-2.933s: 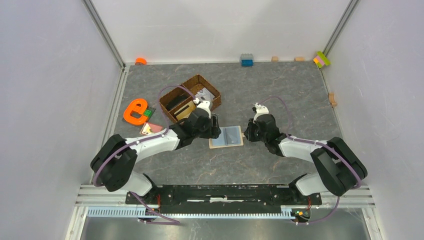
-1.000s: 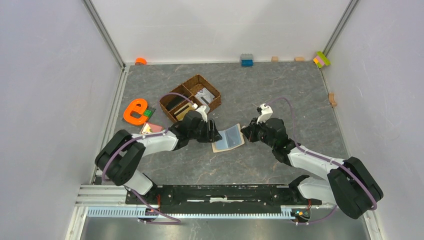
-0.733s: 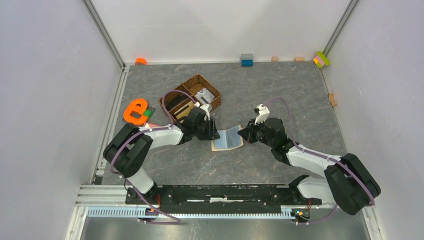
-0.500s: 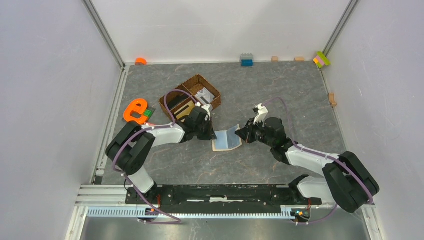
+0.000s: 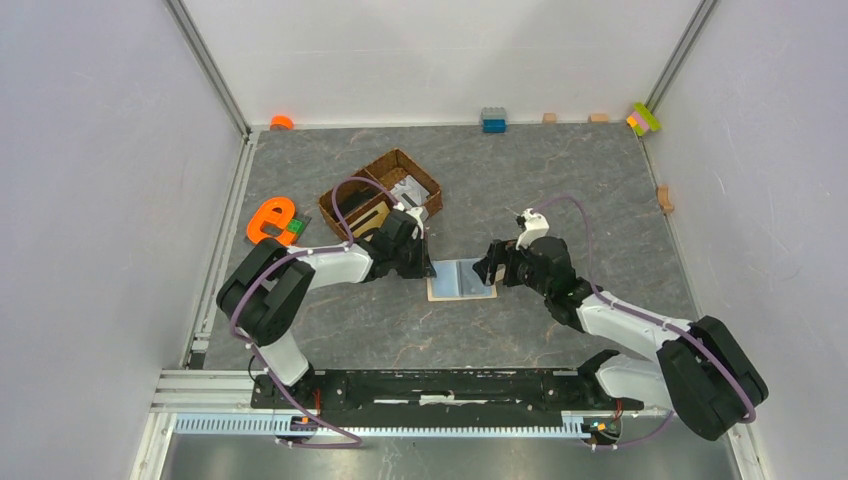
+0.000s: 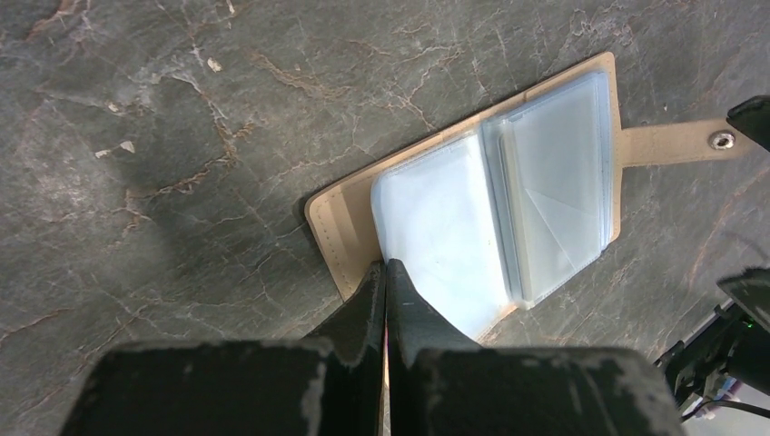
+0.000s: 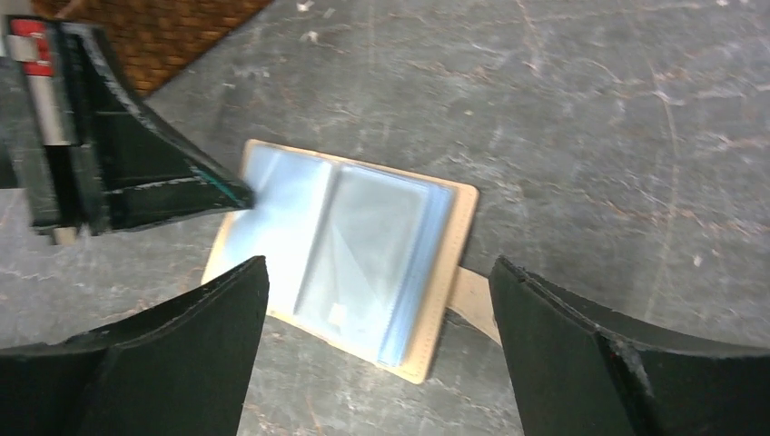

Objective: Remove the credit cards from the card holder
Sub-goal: Pick up the card holder from the center of the board.

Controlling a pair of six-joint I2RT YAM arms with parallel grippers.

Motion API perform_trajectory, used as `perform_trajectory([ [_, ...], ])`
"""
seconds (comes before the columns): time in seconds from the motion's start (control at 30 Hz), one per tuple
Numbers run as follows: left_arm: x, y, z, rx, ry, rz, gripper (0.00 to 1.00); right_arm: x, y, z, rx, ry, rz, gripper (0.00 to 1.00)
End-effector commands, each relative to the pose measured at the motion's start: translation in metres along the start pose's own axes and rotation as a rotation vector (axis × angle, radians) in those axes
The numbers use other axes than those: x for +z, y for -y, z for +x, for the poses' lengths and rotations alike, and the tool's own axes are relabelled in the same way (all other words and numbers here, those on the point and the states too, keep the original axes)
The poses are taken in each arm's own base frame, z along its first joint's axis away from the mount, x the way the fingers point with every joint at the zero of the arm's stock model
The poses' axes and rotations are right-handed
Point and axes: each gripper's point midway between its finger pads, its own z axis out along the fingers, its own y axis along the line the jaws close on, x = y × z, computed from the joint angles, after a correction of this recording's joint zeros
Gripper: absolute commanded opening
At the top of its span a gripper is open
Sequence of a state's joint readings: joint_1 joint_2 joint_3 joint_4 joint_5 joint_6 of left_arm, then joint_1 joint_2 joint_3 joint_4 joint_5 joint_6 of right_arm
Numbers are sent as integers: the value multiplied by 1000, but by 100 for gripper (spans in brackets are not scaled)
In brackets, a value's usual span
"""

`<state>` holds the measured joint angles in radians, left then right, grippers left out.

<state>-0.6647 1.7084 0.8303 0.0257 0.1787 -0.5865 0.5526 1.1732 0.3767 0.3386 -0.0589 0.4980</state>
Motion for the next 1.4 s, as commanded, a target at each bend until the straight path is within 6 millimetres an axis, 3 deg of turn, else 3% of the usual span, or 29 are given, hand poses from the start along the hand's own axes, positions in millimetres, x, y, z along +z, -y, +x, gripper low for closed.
perform_trajectory([
  [0.0, 5, -23, 19, -11, -67, -74, 2, -1, 19, -14, 20, 20, 108, 96],
  [0.13, 5, -22, 19, -12, -65, -71, 2, 3, 22, 8, 127, -65, 27, 94],
  [0.3, 5, -21, 19, -15, -67, -66, 2, 6, 10, 31, 233, -148, -95, 91],
  [0.43, 4, -21, 19, -15, -67, -64, 2, 9, 9, 47, 268, -217, -99, 92],
  [0.67, 3, -21, 17, -23, -62, -66, 2, 1, 12, 47, 275, -206, -75, 92],
  [0.87, 3, -22, 17, -28, -59, -66, 2, -12, -5, 46, 266, -178, -180, 87],
  [1.0, 3, -19, 17, -30, -64, -52, 2, -6, -18, 59, 289, -260, -240, 82],
  [1.13, 3, -18, 18, -32, -67, -42, 2, 1, -18, 71, 301, -299, -228, 79],
  [1.37, 3, -17, 19, -33, -68, -38, 2, 0, -21, 67, 337, -268, -250, 75],
])
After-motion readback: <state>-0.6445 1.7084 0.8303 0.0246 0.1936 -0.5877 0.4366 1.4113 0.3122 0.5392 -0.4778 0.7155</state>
